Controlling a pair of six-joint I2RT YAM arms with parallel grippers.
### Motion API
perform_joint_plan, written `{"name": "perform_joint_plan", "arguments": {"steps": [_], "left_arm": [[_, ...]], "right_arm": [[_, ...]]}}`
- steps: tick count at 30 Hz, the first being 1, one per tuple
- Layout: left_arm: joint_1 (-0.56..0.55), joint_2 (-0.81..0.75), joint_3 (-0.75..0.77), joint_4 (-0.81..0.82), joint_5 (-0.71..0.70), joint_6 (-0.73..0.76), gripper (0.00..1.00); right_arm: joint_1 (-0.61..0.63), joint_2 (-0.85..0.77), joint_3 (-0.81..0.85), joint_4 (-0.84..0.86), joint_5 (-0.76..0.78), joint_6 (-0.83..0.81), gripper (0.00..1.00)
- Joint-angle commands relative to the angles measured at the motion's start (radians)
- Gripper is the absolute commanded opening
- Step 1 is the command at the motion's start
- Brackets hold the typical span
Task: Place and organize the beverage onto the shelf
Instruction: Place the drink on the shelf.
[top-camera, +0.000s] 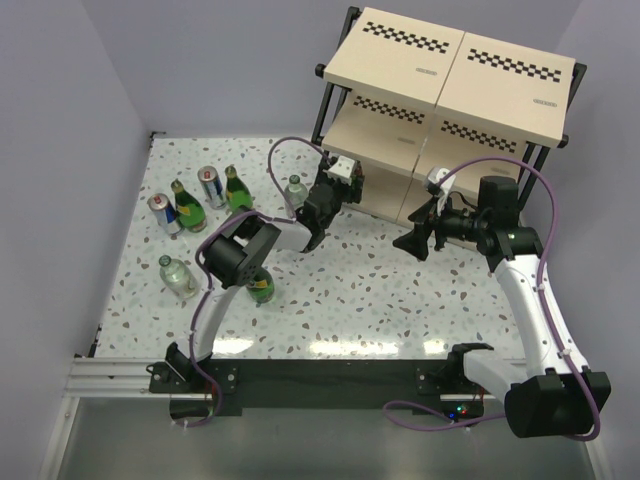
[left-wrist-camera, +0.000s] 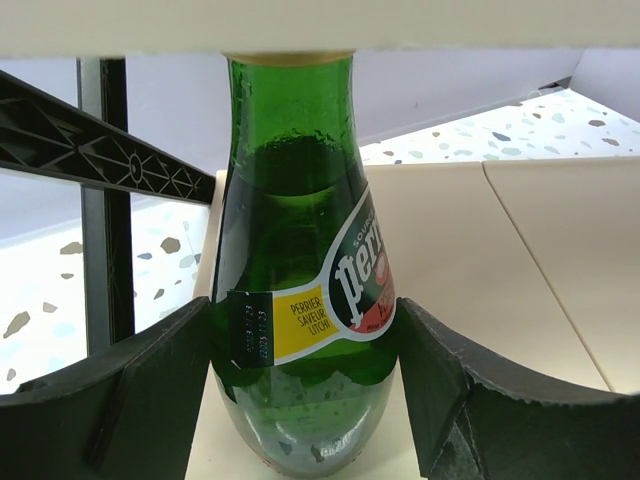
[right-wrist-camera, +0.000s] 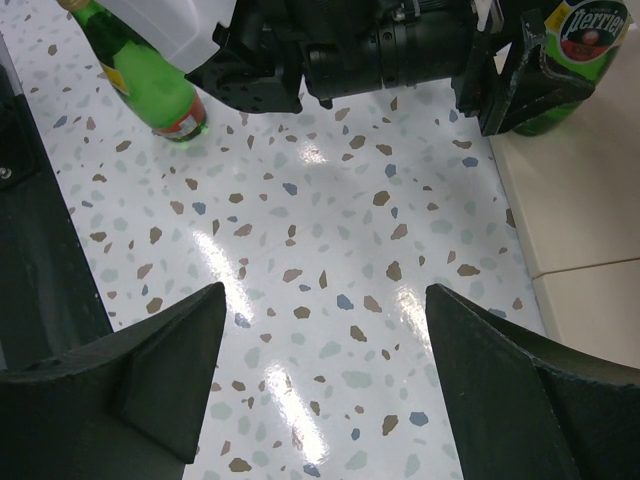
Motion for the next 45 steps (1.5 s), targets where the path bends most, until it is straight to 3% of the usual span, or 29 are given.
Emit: {"name": "perform_joint_plan", "arguments": {"steps": [1, 15, 32, 45], "left_arm": [[0.006, -0.017, 0.049, 0.066, -0.061, 0.027, 0.71], [0.004, -0.129, -0.048, 0.053, -0.023, 0.007, 1.0], [-0.036, -0.29, -0.233, 0.007, 0.022, -0.004, 1.0], [-0.088, -0.603, -0.398, -0.186, 0.086, -0.019, 0.99]], "right_arm": [[-0.005, -0.015, 0.017, 0.013, -0.025, -0.014, 0.84], [-0.006, -0.024, 0.013, 0.018, -0.025, -0.012, 0.84], [-0.008, -0.042, 0.002, 0.027, -0.017, -0.015, 0.85], [-0.011, -0.041, 0.006, -0.043, -0.071, -0.112, 0.86]]}}
